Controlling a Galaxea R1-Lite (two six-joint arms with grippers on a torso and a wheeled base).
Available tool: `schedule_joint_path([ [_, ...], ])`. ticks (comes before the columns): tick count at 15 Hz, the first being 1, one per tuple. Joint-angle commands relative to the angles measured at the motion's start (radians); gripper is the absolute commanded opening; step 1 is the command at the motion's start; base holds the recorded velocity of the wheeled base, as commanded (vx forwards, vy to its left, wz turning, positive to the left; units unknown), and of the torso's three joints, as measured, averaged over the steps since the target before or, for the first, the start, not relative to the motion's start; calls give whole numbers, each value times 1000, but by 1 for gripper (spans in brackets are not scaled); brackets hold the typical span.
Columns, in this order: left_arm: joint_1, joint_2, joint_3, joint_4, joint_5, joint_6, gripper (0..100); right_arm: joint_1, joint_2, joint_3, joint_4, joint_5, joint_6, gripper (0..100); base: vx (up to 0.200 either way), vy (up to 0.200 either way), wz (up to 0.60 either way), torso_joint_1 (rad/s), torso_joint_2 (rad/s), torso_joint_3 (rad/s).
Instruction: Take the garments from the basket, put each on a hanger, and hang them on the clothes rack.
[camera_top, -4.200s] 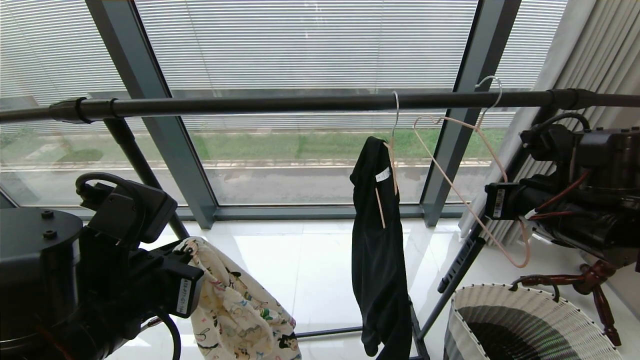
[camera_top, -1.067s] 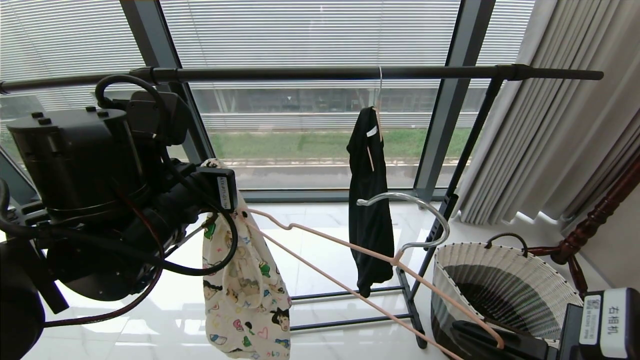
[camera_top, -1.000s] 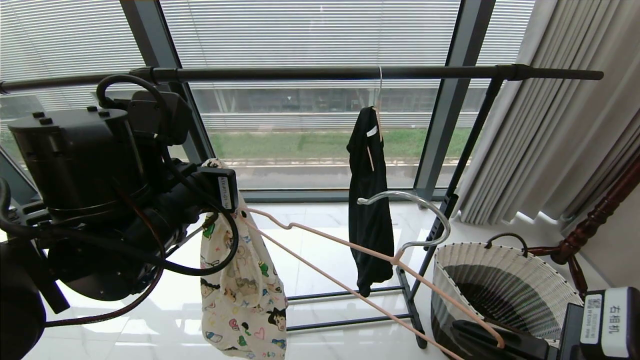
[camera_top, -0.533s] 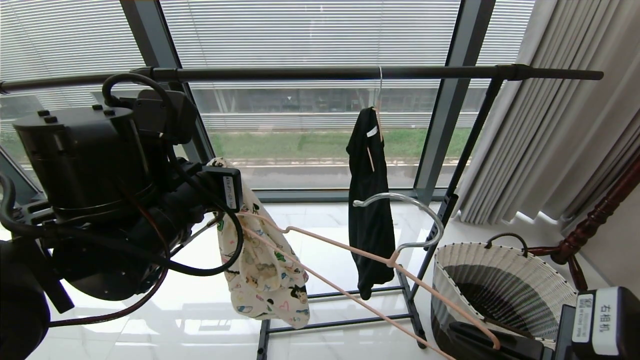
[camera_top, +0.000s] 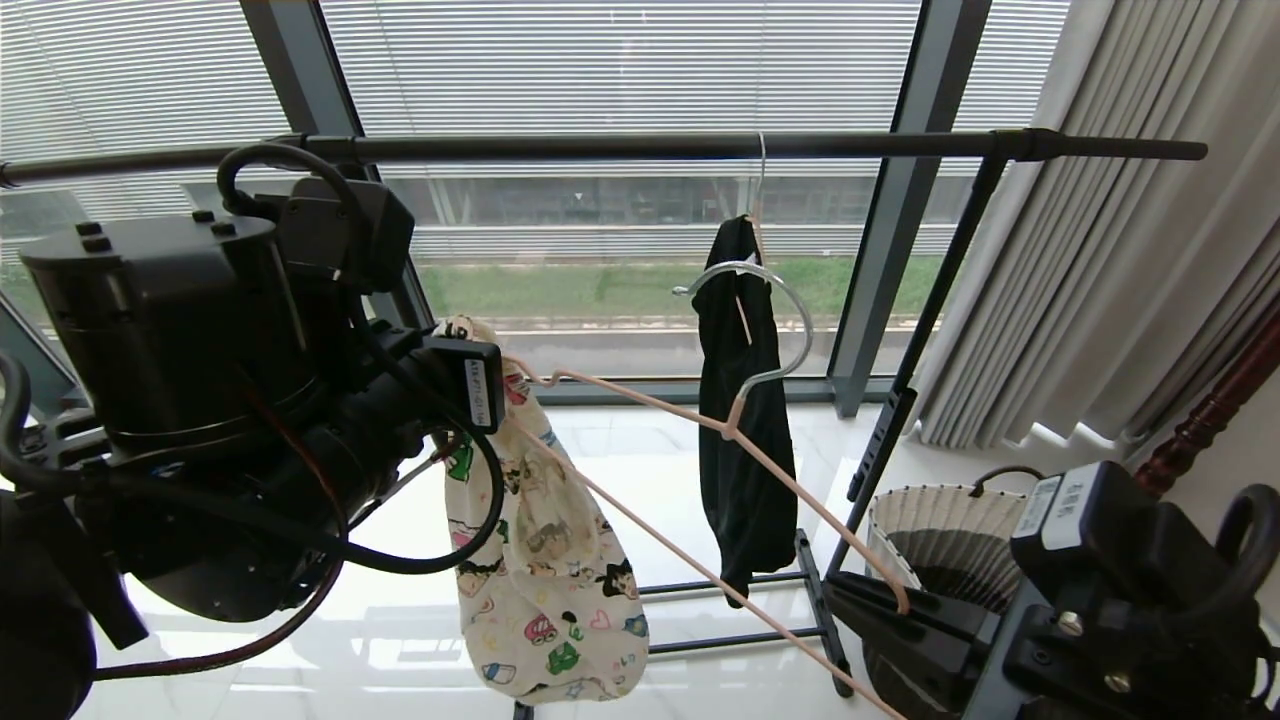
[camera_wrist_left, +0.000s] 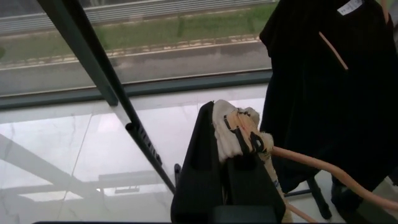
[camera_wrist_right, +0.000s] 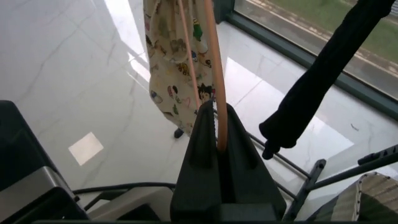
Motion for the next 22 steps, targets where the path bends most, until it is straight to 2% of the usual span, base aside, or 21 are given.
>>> schedule_joint_path([
  [1, -12, -1, -3, 0, 12, 0, 0, -14, 64, -9, -17, -1, 3, 0, 0, 0, 0, 0, 0, 0],
  [3, -18, -5, -18, 0, 43, -3, 0, -31, 135, -22, -83, -4, 48, 0, 0, 0, 0, 0, 0, 0],
  [6, -84, -25, -18, 0, 43, -7, 0, -34, 218, -95, -91, -4, 74, 0, 0, 0, 0, 0, 0, 0],
  [9, -131, -25, -44, 0, 43, -8, 0, -74, 301, -167, -92, -4, 111, 0, 0, 0, 0, 0, 0, 0],
  [13, -133, -25, -77, 0, 48, -13, 0, -114, 383, -242, -117, -5, 120, 0, 0, 0, 0, 0, 0, 0],
  [15, -133, -31, -80, 1, 48, -13, 0, -120, 420, -262, -132, -36, 121, 0, 0, 0, 0, 0, 0, 0],
  [18, -171, -48, -75, 5, 49, -13, 0, -120, 434, -263, -157, -59, 131, 0, 0, 0, 0, 0, 0, 0],
  [22, -216, -48, -46, 8, 49, -13, 0, -117, 445, -320, -157, -88, 123, 0, 0, 0, 0, 0, 0, 0],
])
